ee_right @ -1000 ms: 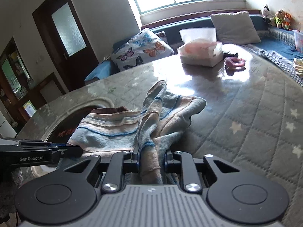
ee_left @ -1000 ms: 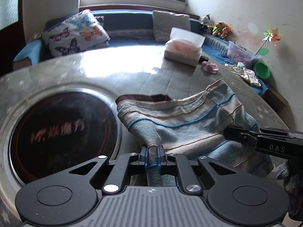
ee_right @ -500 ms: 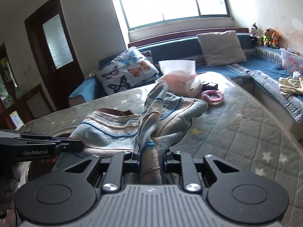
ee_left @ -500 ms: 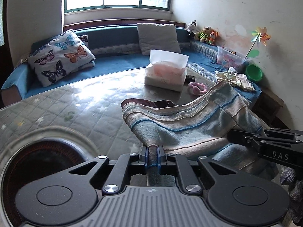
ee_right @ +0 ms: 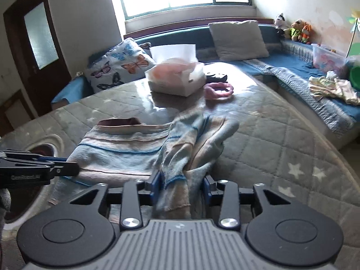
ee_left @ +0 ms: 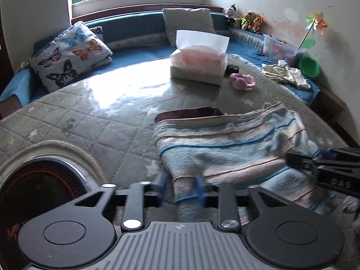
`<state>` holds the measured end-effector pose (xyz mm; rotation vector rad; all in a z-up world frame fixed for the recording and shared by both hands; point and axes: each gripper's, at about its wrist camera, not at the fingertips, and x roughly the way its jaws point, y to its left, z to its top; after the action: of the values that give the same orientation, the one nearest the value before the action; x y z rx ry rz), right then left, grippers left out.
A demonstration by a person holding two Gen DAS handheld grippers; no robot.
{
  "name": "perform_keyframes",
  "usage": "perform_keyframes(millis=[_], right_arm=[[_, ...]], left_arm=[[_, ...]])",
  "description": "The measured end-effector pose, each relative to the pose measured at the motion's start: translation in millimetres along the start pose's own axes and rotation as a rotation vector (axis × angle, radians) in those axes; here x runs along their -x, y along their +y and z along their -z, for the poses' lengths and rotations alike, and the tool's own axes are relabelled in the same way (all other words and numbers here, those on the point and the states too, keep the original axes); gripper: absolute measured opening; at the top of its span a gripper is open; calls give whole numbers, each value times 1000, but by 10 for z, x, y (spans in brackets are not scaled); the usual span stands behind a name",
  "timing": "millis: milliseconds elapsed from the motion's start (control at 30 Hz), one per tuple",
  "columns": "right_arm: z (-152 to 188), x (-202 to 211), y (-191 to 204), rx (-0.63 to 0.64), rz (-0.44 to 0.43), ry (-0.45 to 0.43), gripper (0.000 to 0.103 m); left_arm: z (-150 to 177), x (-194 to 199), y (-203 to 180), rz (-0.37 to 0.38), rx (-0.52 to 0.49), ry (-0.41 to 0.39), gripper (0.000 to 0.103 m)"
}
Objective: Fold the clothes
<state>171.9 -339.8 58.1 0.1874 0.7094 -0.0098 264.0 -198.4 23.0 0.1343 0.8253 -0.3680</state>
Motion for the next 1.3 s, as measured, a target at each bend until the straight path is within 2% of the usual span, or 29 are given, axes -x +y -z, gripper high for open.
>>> perform_keyframes(millis=[67, 133, 200, 333, 500, 667, 800, 933, 1033, 1167, 1300], right_arm=[[-2, 54, 1, 8, 15, -14, 44], [-7, 112, 19, 25, 33, -30, 47], [-10, 204, 70, 56, 45, -55, 49], [23, 344, 209, 113, 29, -78, 55], [173, 515, 401, 187, -13, -98, 55], [387, 577, 508, 223, -53, -71, 54], [534, 502, 450, 191, -39, -16, 54], [638, 565, 428, 185, -31, -11, 56], [681, 650, 437, 173, -42, -19, 68], [757, 709, 453, 152, -39, -22, 79], [847, 760, 475, 140, -41, -17, 84]], left_arm=[[18, 17, -1, -7, -3, 0, 43], [32, 37, -3, -11, -4, 1, 51], [56, 65, -10, -13, -9, 1, 55], [140, 143, -50, -28, -23, 0, 68], [279, 261, -67, -44, -33, -2, 73], [424, 349, -90, -50, -44, 2, 74], [539, 374, -113, -66, -55, 17, 78], [629, 433, -119, -74, -51, 21, 82], [674, 517, -135, -73, -51, 12, 87], [771, 650, -186, -82, -58, -4, 92], [868, 771, -224, -90, -64, -13, 95]])
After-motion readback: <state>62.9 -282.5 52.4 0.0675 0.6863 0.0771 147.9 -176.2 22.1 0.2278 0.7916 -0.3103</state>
